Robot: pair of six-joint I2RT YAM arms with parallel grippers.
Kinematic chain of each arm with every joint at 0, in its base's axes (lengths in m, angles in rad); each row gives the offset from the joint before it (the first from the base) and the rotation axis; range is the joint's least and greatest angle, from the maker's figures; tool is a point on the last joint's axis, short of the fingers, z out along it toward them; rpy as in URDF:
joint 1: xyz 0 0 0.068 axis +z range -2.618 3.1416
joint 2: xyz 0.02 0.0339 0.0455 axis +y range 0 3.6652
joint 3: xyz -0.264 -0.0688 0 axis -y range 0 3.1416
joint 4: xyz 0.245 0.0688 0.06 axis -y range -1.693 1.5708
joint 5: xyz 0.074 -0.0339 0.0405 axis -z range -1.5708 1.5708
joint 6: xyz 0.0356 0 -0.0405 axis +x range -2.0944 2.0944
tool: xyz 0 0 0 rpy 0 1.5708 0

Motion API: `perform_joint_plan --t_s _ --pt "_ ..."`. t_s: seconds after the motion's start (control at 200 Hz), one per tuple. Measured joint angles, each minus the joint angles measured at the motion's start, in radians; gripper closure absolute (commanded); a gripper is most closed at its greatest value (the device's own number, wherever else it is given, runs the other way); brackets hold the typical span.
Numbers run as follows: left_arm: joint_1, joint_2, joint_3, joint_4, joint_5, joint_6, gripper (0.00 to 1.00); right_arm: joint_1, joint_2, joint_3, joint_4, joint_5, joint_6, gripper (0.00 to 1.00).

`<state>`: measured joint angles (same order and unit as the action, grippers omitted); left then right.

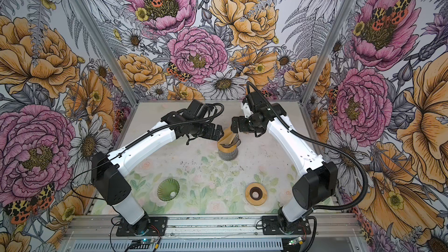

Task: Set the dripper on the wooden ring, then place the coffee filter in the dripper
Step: 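Hold the filter above the dripper with right gripper while left gripper approaches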

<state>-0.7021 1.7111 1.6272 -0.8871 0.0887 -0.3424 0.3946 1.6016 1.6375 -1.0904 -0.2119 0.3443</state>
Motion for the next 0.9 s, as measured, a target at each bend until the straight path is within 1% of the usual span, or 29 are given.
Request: perform_joint_plan --t_s 0.295,0.515,0.901 --pt "-0.003 0.039 0.006 -0.001 0.0 -0.048 0.01 0.006 0.069 0.051 0.0 0.01 -0.003 0.01" --pt "-0.003 0.048 0.006 -0.001 0.0 -0.071 0.01 0.006 0.096 0.075 -0.035 0.037 -0.027 0.01" --pt "-0.009 0.083 0.007 -0.004 0.001 -0.072 0.01 0.008 0.108 0.072 -0.098 0.087 -0.066 0.01"
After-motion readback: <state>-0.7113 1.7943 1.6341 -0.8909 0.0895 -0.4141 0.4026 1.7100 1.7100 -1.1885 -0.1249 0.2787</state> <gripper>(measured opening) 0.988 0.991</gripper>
